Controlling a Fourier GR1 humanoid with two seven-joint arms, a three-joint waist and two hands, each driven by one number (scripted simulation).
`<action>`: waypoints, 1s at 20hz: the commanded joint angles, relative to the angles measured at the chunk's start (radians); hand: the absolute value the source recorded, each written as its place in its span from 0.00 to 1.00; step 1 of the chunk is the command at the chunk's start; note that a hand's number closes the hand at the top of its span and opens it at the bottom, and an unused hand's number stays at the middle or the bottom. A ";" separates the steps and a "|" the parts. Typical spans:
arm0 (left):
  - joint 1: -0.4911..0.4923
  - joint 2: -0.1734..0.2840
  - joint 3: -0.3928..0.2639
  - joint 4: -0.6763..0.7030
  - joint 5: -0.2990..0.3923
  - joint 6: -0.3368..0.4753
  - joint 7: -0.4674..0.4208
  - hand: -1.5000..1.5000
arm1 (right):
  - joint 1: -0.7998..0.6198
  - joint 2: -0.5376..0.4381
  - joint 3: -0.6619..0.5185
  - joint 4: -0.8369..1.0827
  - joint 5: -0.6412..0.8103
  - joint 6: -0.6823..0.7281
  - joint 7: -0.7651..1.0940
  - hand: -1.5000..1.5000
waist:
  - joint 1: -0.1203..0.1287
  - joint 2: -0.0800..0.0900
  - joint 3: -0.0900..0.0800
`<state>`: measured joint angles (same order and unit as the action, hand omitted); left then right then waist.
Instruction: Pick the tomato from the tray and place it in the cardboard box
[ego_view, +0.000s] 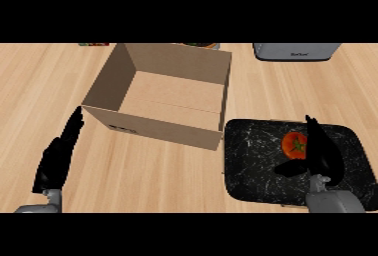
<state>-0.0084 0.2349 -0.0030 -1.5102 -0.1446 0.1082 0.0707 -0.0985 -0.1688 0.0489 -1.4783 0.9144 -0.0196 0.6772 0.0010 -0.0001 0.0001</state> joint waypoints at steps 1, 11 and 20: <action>-0.016 0.026 0.057 -0.006 0.016 -0.052 0.009 0.50 | -0.007 0.013 -0.031 0.025 -0.032 0.002 -0.034 0.00 | 0.000 0.000 0.000; 0.020 -0.029 0.021 -0.061 -0.036 -0.022 0.028 0.50 | 0.008 -0.018 0.019 0.039 0.208 -0.162 -0.026 1.00 | 0.000 0.000 0.000; -0.034 -0.032 -0.026 -0.055 -0.027 -0.079 0.011 0.50 | -0.250 -0.204 0.219 0.148 0.129 0.104 -0.512 1.00 | 0.149 0.040 0.004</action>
<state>-0.0190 0.2061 -0.0044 -1.5538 -0.1724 0.0503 0.0834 -0.2632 -0.2969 0.1734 -1.3780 1.0608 -0.0141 0.3730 0.0808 0.0196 0.0015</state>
